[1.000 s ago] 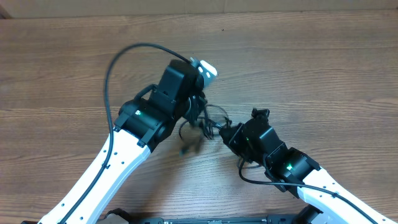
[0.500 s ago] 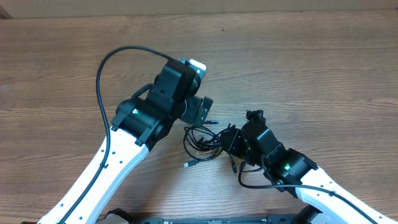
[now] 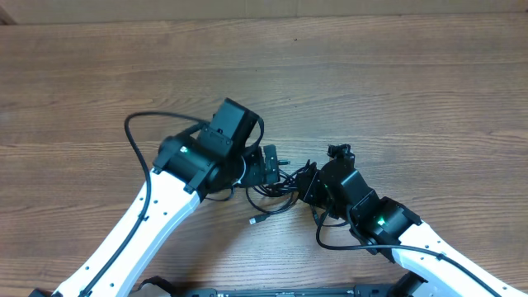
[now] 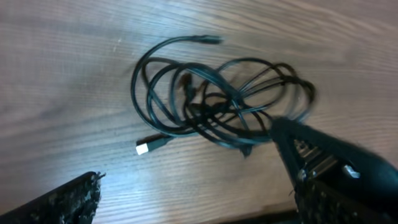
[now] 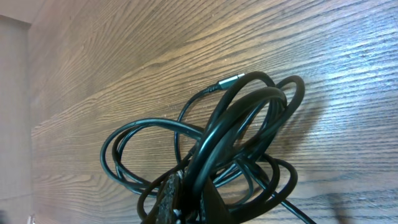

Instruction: Untangle cables

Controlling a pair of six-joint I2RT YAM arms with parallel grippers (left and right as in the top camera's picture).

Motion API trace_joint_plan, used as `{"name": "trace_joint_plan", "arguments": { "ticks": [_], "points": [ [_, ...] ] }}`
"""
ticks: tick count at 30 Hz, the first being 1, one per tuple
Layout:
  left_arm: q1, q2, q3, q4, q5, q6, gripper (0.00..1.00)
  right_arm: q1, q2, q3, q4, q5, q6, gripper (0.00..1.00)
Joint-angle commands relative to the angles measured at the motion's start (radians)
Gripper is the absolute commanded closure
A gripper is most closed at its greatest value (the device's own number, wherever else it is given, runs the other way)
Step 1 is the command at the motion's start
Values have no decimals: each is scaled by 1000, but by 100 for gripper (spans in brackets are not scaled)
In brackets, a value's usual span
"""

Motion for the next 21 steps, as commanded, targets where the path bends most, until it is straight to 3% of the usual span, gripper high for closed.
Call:
{"name": "trace_joint_plan", "arguments": {
  "ticks": [1, 17, 19, 21],
  "points": [
    [-6, -6, -100, 43, -4, -227, 0, 4, -6, 2, 5, 14, -16, 96],
    [-6, -5, -431, 435, -33, -417, 0, 4, -6, 2, 3, -2, -16, 96],
    [-7, -5, -471, 522, -31, -417, 5, 4, -6, 2, 3, -23, -16, 96],
    [-6, -5, -503, 597, -32, -417, 16, 4, -6, 2, 3, -48, -16, 96]
  ]
}}
